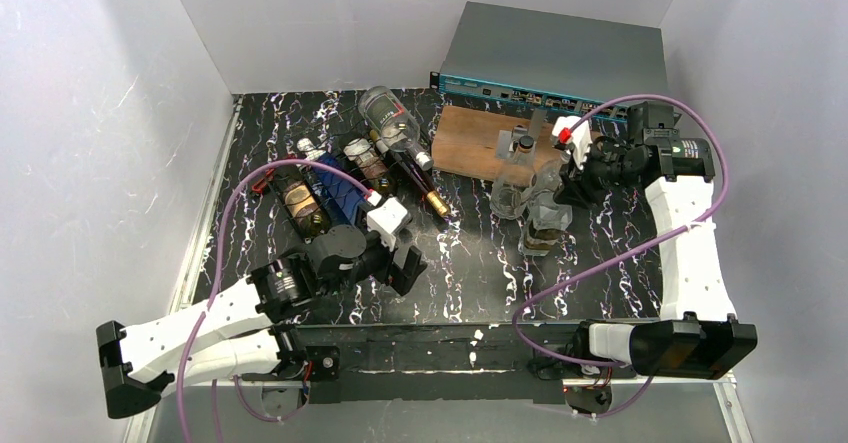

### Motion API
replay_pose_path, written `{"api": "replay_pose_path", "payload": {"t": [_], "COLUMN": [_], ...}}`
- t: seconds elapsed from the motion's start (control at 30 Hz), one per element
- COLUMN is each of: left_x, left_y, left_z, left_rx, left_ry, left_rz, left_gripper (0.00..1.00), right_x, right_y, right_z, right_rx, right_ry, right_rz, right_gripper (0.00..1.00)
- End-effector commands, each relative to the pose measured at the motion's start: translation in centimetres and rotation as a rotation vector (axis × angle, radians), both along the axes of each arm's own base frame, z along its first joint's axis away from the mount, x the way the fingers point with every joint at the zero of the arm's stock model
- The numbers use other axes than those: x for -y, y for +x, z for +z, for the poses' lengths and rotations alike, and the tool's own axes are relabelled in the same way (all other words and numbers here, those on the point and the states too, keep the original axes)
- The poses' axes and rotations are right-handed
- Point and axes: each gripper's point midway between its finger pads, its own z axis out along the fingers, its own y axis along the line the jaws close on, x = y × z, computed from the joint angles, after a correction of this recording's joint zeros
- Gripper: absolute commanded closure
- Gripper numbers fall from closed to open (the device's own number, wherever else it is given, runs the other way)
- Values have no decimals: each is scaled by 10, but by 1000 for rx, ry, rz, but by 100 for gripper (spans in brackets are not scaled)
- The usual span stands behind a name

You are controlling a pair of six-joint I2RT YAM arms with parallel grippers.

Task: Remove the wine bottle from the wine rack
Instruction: Place the wine bottle at the center of the board.

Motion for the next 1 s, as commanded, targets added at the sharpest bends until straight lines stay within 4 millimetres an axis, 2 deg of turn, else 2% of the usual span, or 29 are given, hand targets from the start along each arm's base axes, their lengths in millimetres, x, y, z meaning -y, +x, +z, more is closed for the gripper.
{"api": "replay_pose_path", "payload": {"t": [0.0,0.37,0.57,0.97], "left_x": [-11,-17,-17,-19], "left_y": [2,0,0,0], "left_z": [20,32,29,32], "left_rx": [29,43,36,35], "left_ry": [-35,-84,-75,-82], "left_rz": [32,50,51,56], "left_gripper": [2,2,2,2], "right_x": [9,35,41,38], "right_y": [20,42,46,39], "right_z": [33,24,19,14], "right_rx": [145,151,146,139], "right_ry": [24,-19,-25,-14], "right_rz": [-64,-226,-262,-244], "right_gripper": [99,96,90,66]}}
